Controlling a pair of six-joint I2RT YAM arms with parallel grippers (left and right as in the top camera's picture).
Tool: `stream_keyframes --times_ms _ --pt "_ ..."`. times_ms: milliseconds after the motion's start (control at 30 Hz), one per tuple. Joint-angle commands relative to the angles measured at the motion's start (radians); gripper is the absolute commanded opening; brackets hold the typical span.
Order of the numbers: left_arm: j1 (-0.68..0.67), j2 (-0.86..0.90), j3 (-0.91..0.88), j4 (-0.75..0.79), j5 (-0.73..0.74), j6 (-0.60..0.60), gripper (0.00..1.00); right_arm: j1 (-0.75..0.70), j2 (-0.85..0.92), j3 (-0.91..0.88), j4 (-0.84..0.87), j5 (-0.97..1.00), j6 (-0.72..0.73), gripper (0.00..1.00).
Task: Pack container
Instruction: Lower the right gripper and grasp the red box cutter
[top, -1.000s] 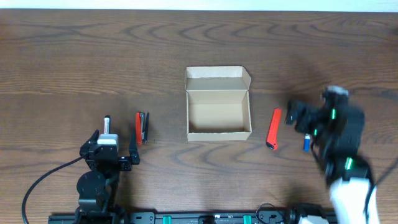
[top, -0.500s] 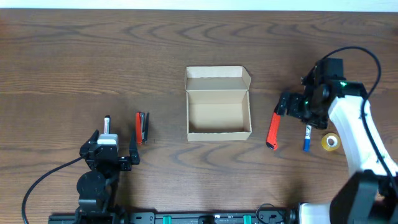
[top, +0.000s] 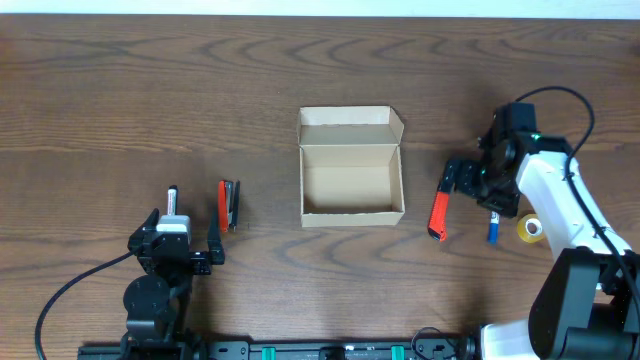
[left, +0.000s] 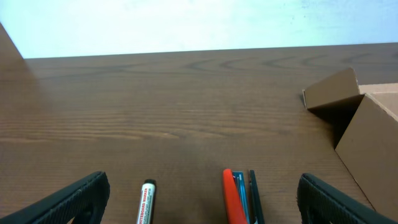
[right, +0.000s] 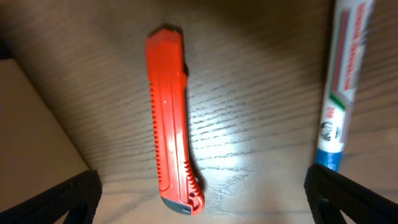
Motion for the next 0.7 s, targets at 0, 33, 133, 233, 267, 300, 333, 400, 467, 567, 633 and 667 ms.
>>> stream_keyframes --times_ms 0,33,133,233,267,300,333,400,467,567,633,667 --pt "-0.003 -0.006 -0.026 -0.010 -0.003 -0.004 0.95 0.024 0.014 -0.037 0.012 0.014 0.064 0.99" --pt "-0.003 -0.006 -0.026 -0.010 -0.004 -0.005 0.95 0.032 0.014 -0.040 0.012 0.030 0.078 0.99" --pt "-0.003 -0.006 -0.026 -0.010 -0.004 -0.005 0.95 0.059 0.014 -0.040 0.014 0.089 0.146 0.99" --pt "-0.003 -0.006 -0.026 -0.010 -0.004 -0.004 0.95 0.080 0.017 -0.040 0.032 0.099 0.195 0.99" --pt "-0.003 -0.006 -0.026 -0.010 -0.004 -0.004 0.95 0.087 0.019 -0.040 0.041 0.099 0.200 0.99" --pt "-0.003 -0.006 -0.026 -0.010 -0.004 -0.004 0.95 0.096 0.021 -0.040 0.051 0.099 0.203 0.99" --pt "-0.003 -0.006 -0.026 -0.010 -0.004 -0.005 0.95 0.106 0.025 -0.040 0.061 0.099 0.203 0.99" --pt "-0.003 -0.006 -0.026 -0.010 -0.004 -0.004 0.95 0.122 0.037 -0.040 0.072 0.099 0.203 0.99" --pt "-0.003 -0.006 -0.026 -0.010 -0.004 -0.004 0.95 0.140 0.056 -0.040 0.083 0.099 0.206 0.99" --pt "-0.003 -0.006 -0.026 -0.010 -0.004 -0.004 0.95 0.160 0.091 -0.040 0.106 0.099 0.206 0.99" --pt "-0.003 -0.006 -0.026 -0.010 -0.004 -0.004 0.96 0.170 0.116 -0.040 0.116 0.099 0.206 0.99" --pt "-0.003 -0.006 -0.026 -0.010 -0.004 -0.004 0.95 0.173 0.129 -0.040 0.121 0.099 0.206 0.99"
